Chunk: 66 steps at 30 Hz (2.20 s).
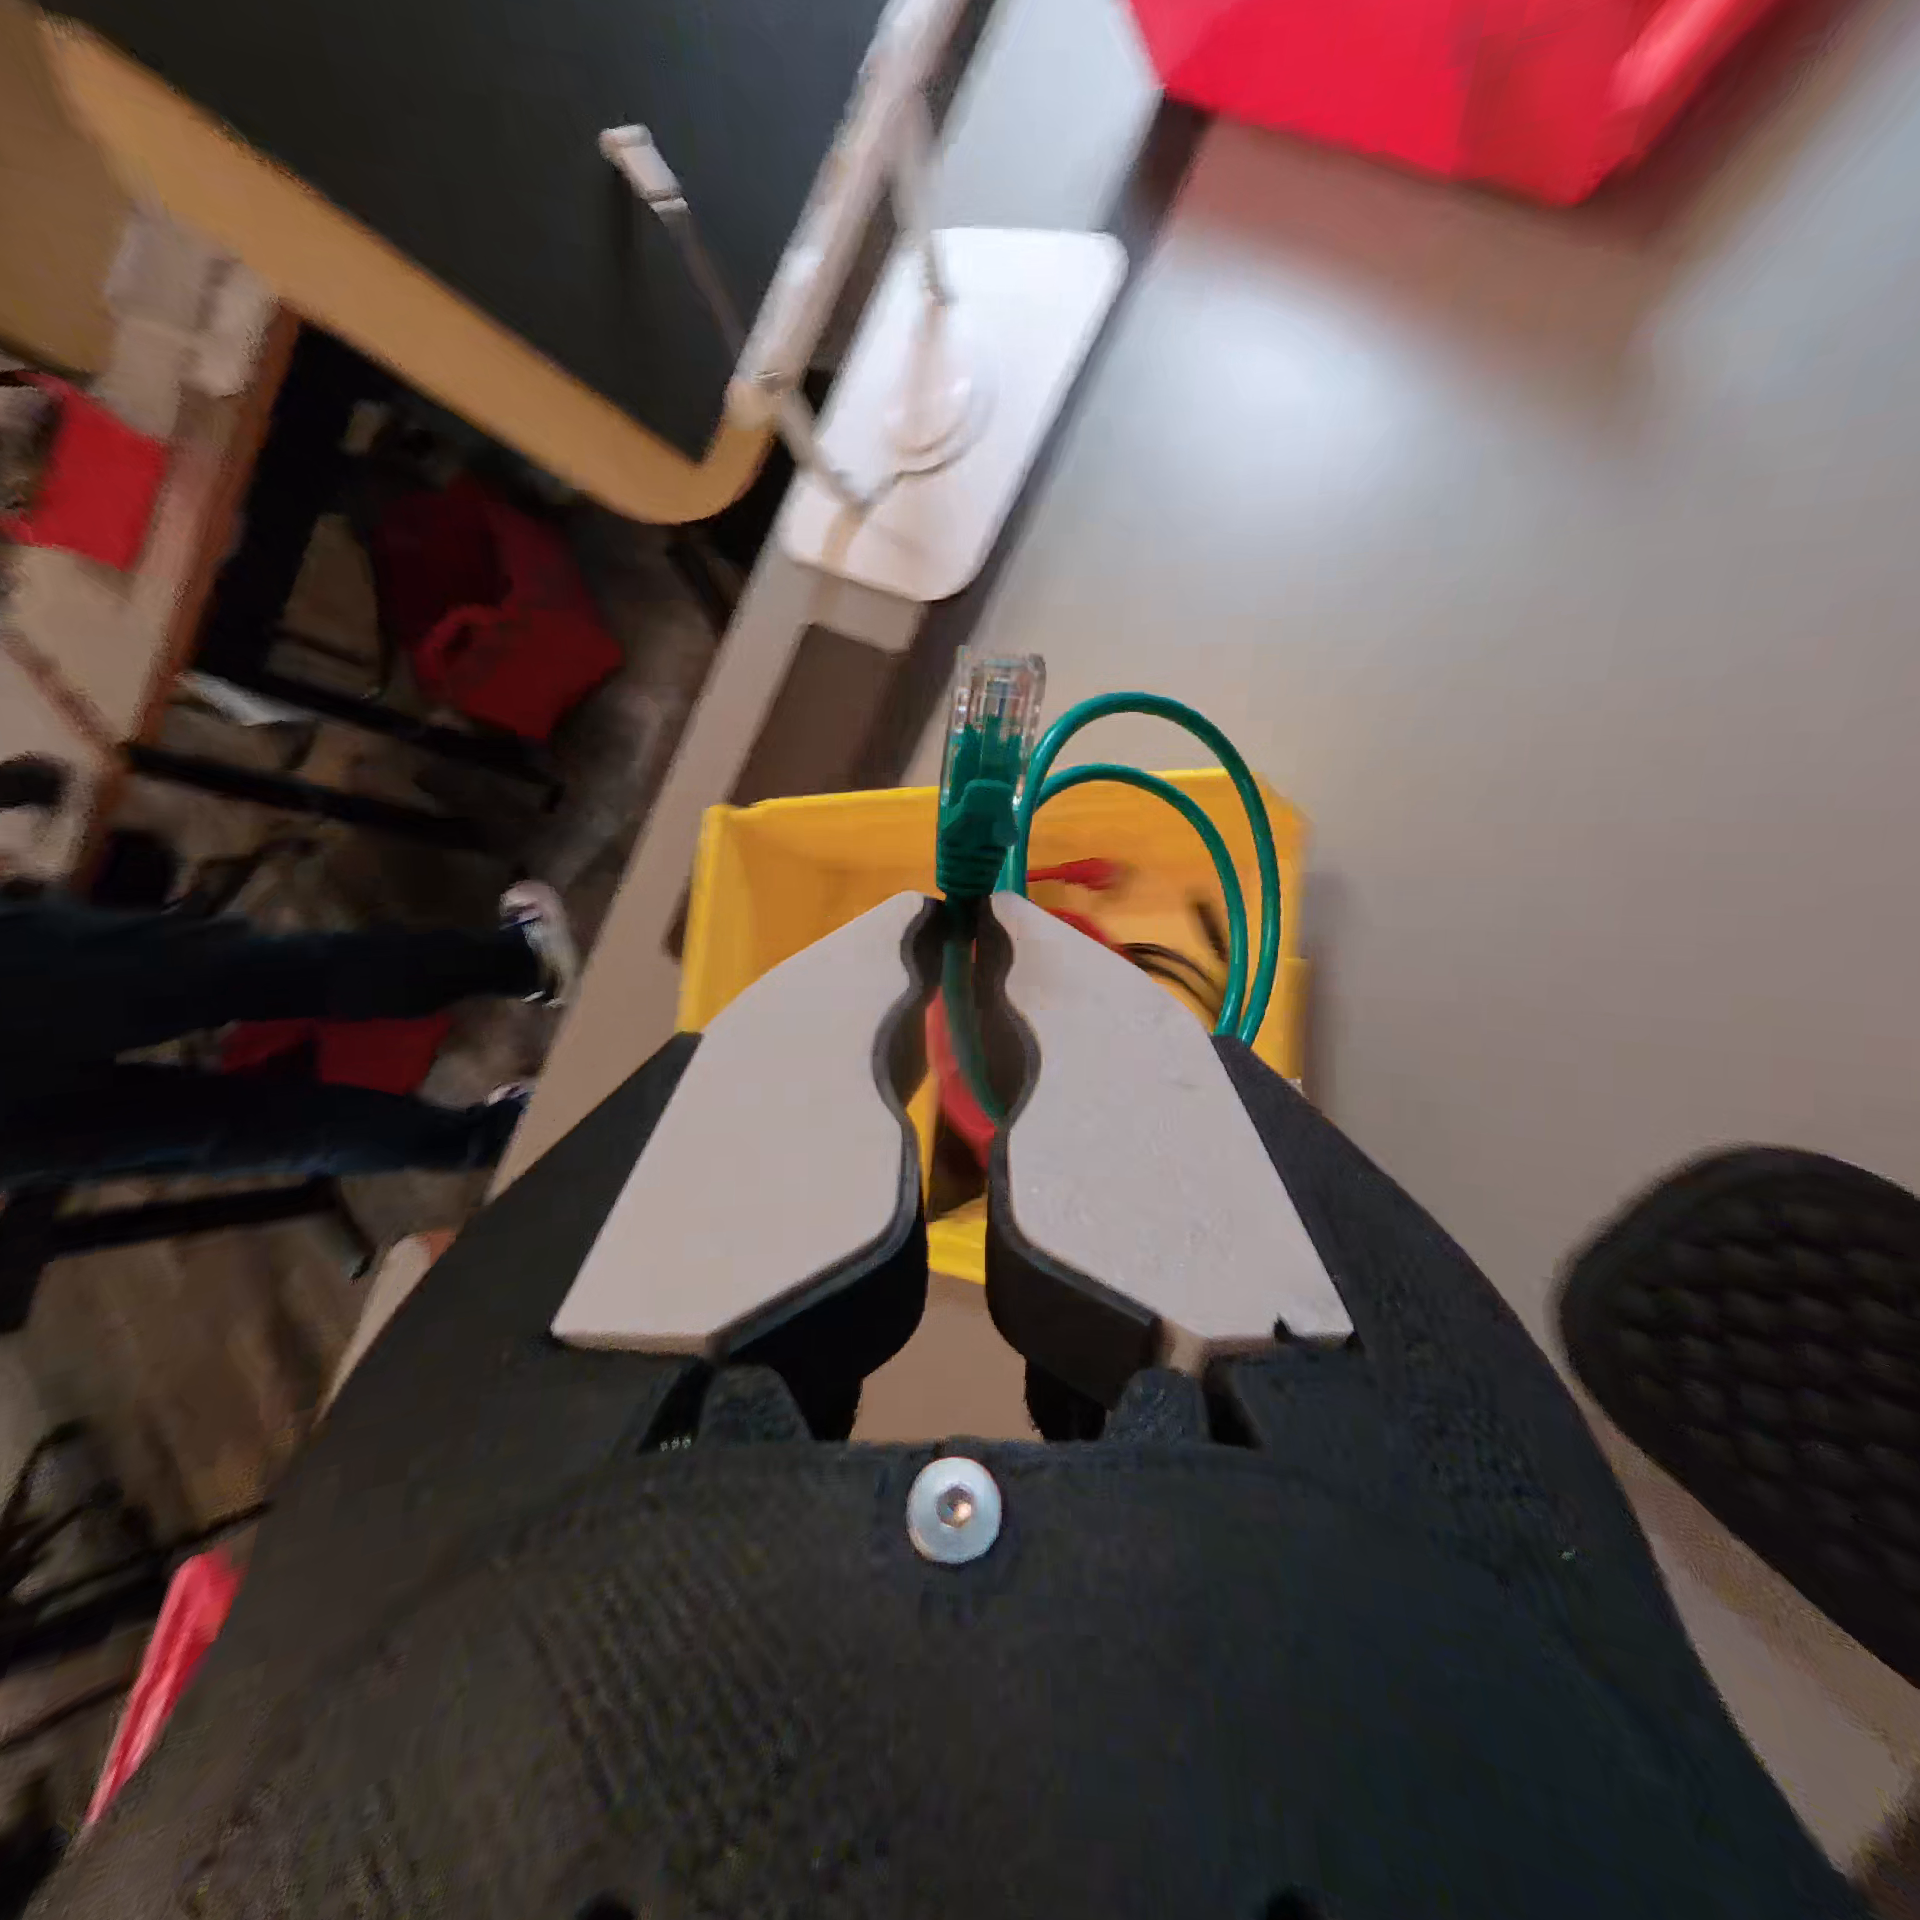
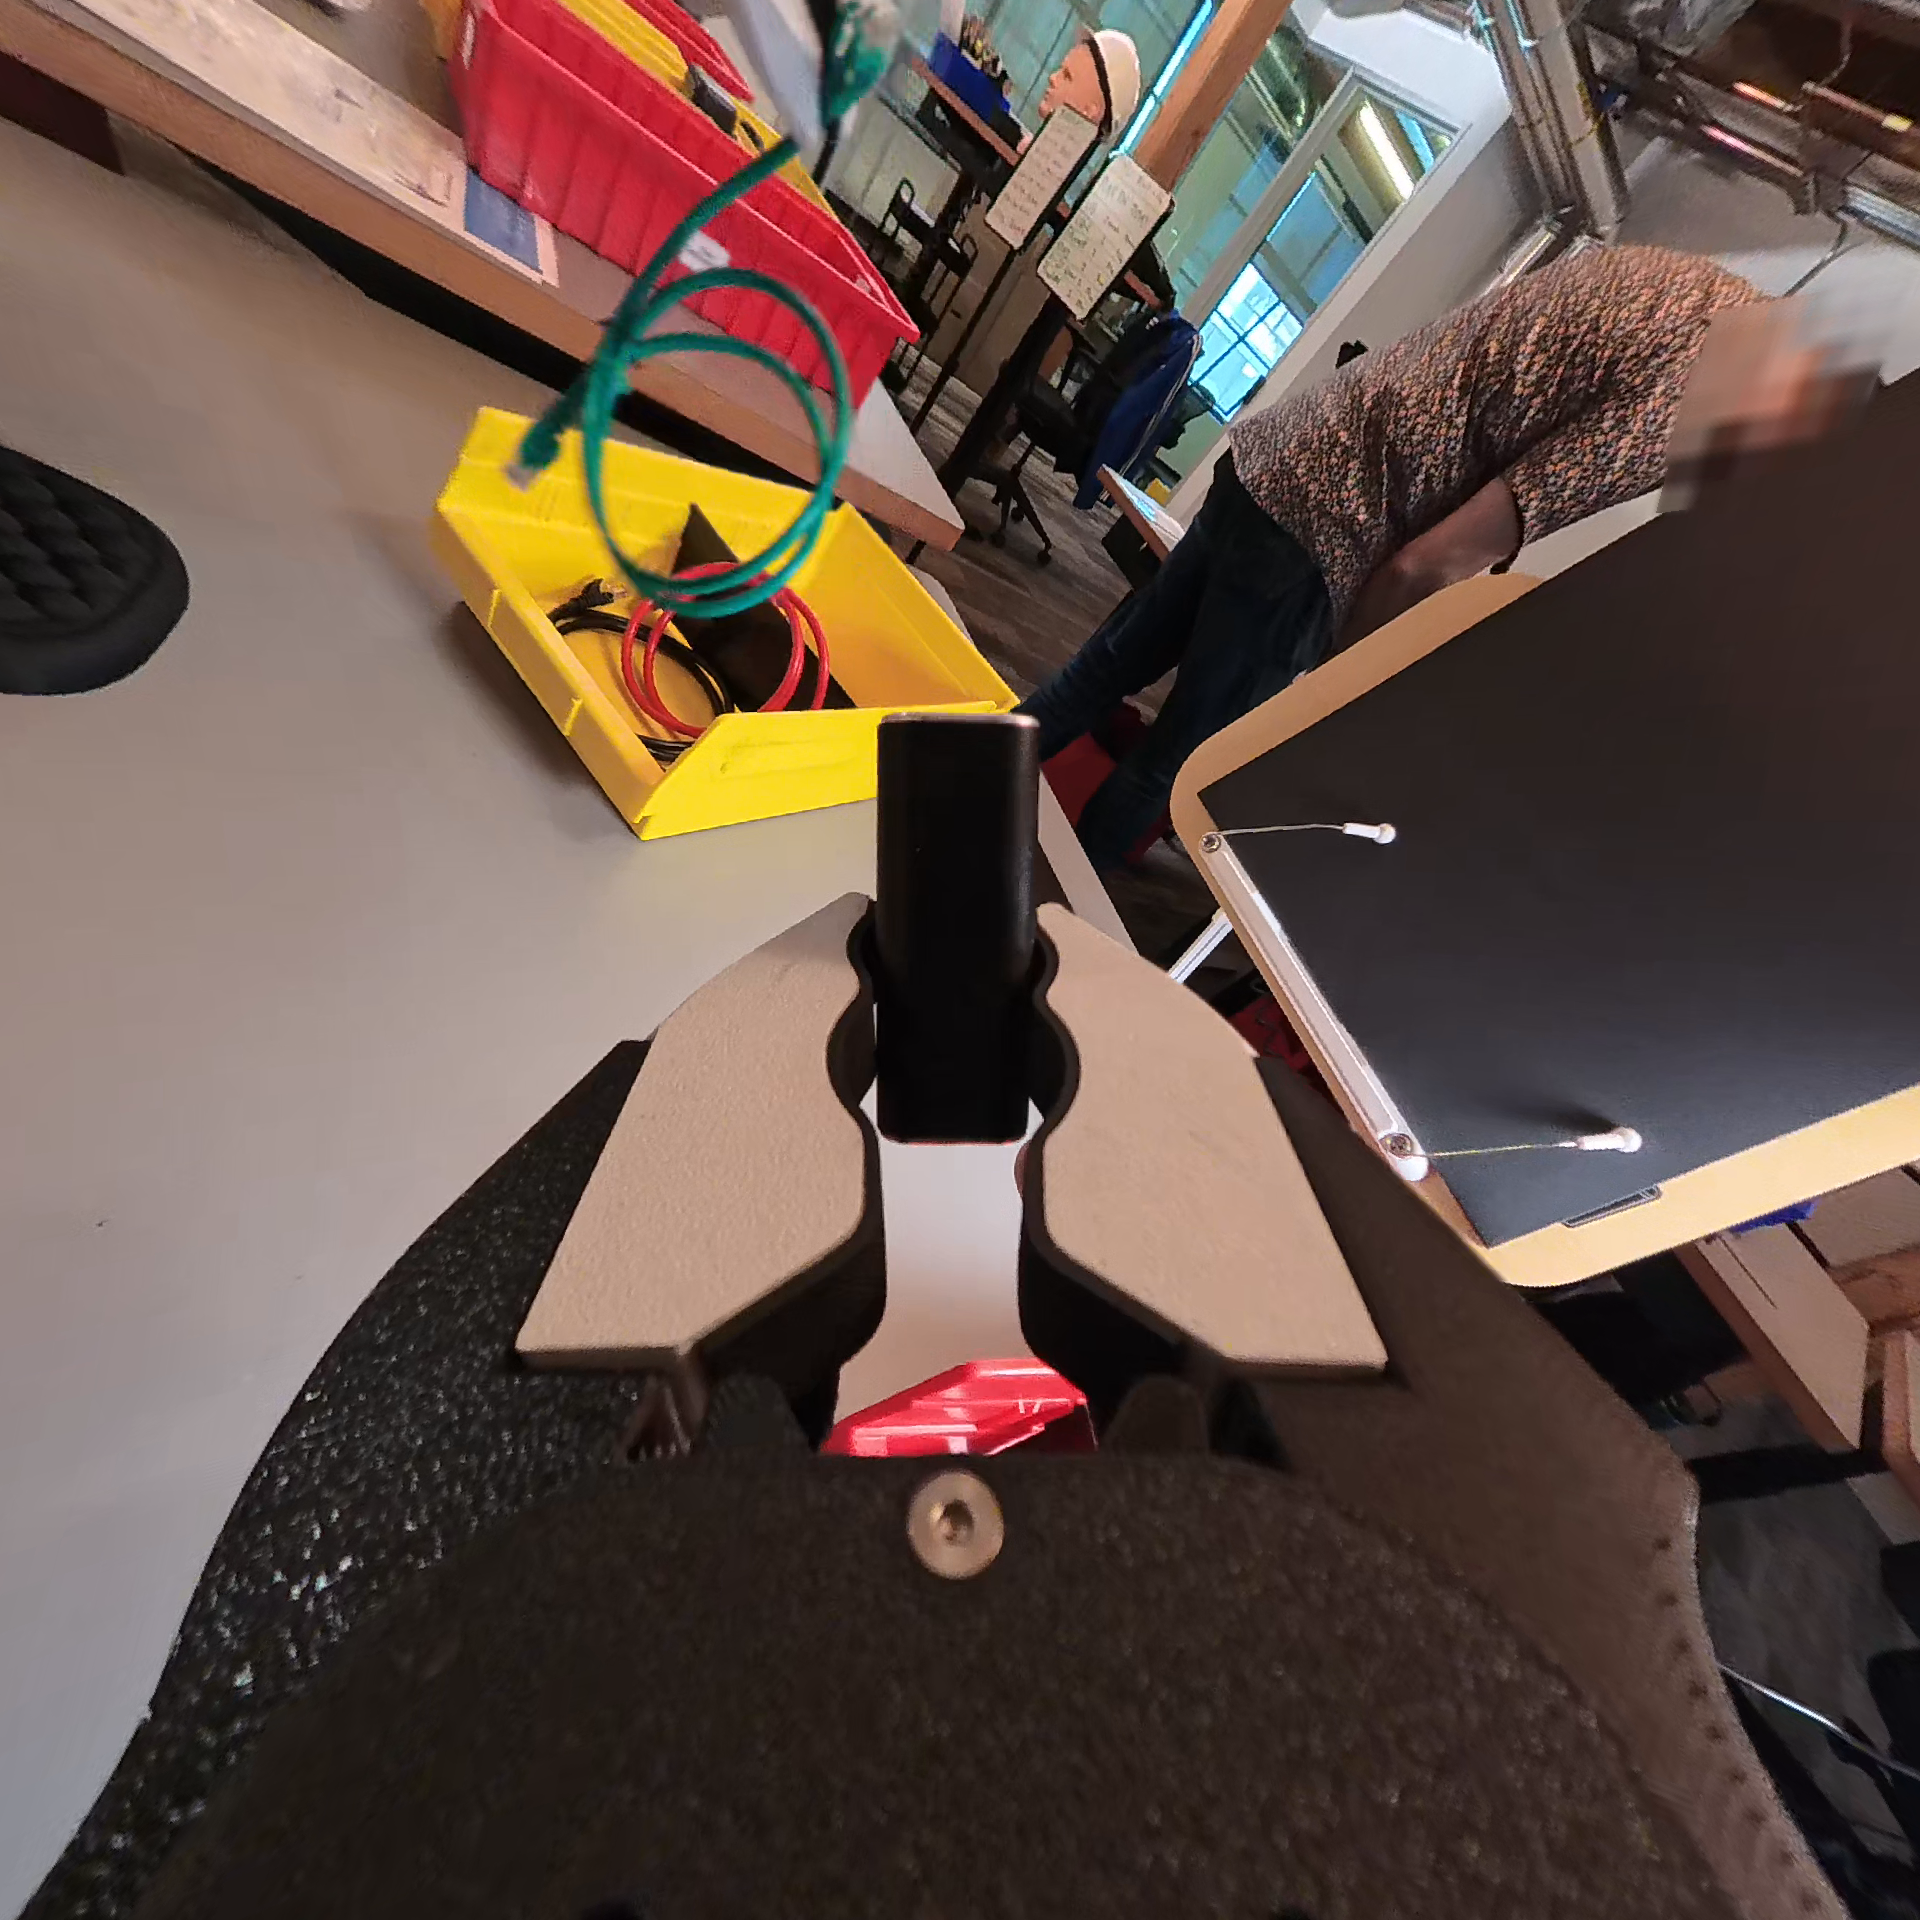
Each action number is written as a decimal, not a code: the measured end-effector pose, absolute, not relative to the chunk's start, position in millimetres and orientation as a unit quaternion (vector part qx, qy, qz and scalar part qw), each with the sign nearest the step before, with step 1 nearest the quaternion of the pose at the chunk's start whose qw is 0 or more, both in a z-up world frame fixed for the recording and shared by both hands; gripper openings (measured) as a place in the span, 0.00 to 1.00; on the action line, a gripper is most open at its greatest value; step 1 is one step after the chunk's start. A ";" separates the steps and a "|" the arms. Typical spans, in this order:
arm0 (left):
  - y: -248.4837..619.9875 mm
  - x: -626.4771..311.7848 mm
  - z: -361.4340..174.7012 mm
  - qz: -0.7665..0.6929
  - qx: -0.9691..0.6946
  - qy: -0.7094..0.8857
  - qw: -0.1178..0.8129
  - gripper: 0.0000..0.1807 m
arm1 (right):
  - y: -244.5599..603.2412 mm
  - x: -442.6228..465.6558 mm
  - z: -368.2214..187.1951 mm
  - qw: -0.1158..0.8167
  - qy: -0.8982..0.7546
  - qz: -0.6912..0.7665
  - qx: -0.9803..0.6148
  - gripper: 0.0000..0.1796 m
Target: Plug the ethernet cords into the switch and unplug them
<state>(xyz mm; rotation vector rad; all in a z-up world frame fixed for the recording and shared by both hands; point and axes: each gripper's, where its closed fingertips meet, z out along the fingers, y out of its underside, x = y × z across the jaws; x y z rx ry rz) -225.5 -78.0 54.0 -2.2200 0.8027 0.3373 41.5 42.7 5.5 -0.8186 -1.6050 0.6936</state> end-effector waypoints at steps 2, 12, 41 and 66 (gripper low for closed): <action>-83.9 -191.2 36.3 0.074 -0.862 0.359 0.350 0.03 | 42.0 42.5 5.9 0.567 -0.685 0.296 -0.348 0.14; -45.8 -50.7 -152.5 -0.161 -0.836 0.429 0.303 0.04 | 46.0 30.3 -30.4 0.541 -0.720 0.263 -0.347 0.14; -4.3 -2.9 -209.4 -0.298 -0.822 0.321 0.365 0.18 | 52.5 34.2 -170.7 0.522 -0.774 0.111 -0.341 0.13; -5.1 12.0 -196.8 -0.281 -0.814 0.320 0.394 0.07 | 57.5 36.1 -190.1 0.518 -0.789 0.072 -0.322 0.13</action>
